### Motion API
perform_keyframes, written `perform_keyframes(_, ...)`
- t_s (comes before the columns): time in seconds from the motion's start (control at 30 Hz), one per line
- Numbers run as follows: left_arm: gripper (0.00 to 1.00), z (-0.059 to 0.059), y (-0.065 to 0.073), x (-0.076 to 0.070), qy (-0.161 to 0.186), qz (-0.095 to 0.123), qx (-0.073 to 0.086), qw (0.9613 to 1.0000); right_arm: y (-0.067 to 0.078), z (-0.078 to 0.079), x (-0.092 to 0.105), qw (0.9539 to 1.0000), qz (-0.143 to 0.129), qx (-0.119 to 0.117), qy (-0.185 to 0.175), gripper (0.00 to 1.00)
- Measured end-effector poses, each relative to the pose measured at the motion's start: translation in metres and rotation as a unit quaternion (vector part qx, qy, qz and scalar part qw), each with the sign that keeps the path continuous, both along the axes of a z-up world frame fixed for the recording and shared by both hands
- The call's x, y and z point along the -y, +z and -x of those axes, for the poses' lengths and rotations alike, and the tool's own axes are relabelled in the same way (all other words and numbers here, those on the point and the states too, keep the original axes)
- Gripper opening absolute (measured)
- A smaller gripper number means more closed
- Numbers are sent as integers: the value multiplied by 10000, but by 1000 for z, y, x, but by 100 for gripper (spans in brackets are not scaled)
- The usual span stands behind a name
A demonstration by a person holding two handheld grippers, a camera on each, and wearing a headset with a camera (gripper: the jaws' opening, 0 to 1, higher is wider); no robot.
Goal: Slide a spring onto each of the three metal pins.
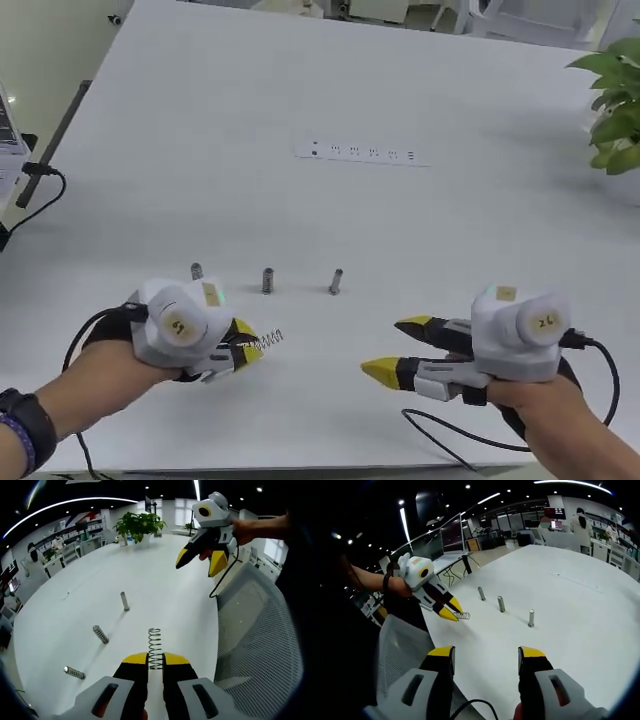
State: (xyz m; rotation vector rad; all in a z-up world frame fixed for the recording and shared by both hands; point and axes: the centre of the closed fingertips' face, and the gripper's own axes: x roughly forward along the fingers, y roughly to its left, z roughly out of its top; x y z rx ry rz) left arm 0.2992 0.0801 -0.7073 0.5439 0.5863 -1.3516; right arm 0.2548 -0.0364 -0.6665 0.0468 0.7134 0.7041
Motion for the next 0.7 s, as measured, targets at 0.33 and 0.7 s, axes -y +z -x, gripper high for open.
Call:
perform_keyframes(0.33, 2, 8, 18, 5, -105, 156, 180, 9997, 2, -2, -18, 9996, -79, 1, 274, 48)
perform_keyframes(0.7, 2, 19, 37, 20, -384, 276, 382, 9981, 7, -5, -36, 9983, -159, 51, 554, 44)
